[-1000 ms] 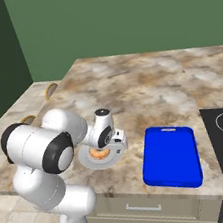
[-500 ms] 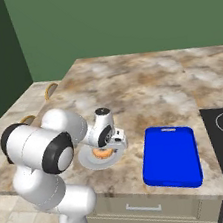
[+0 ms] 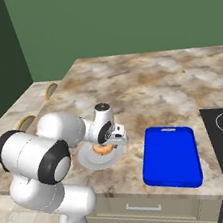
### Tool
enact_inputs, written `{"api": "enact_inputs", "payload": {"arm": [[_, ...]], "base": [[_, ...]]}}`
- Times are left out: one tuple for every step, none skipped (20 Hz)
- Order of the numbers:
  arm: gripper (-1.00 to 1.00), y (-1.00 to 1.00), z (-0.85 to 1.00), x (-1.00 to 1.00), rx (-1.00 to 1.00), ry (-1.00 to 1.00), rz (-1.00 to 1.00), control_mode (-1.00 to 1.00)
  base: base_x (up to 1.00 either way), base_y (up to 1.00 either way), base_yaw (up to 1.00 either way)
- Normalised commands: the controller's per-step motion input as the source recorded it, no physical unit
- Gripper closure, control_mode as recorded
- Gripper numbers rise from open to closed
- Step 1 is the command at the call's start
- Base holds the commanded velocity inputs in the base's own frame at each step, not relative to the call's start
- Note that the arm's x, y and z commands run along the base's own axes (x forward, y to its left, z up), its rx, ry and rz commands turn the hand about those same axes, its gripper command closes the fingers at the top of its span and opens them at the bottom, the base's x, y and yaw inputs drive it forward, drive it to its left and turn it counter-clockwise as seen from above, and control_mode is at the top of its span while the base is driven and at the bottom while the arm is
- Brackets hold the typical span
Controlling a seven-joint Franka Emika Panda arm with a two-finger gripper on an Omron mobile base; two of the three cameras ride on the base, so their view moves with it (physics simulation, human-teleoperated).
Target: Move the dessert items from the plates to the tray.
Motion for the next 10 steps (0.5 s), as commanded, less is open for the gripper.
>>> {"api": "enact_inputs", "payload": {"arm": [[1.0,-0.32,0.61,0.0,0.0,0.0,0.0,-1.0],[1.0,-0.37,0.63,0.0,0.0,0.0,0.0,-1.0],[1.0,-0.39,0.62,0.0,0.0,0.0,0.0,-1.0],[1.0,-0.42,0.65,0.0,0.0,0.0,0.0,-1.0],[1.0,-0.37,0.68,0.0,0.0,0.0,0.0,-1.0],[1.0,-0.41,0.64,0.0,0.0,0.0,0.0,-1.0],[1.0,-0.49,0.59,0.01,0.0,0.0,0.0,-1.0],[1.0,-0.59,0.47,0.08,0.0,0.0,0.0,-1.0],[1.0,-0.74,0.31,0.18,0.0,0.04,0.0,-1.0],[1.0,-0.79,0.02,0.3,0.0,0.08,0.0,-1.0]], "base": [[0.0,0.0,0.0],[0.0,0.0,0.0],[0.0,0.0,0.0],[0.0,0.0,0.0],[0.0,0.0,0.0],[0.0,0.0,0.0],[0.0,0.0,0.0],[0.0,0.0,0.0],[0.0,0.0,0.0],[0.0,0.0,0.0]]}}
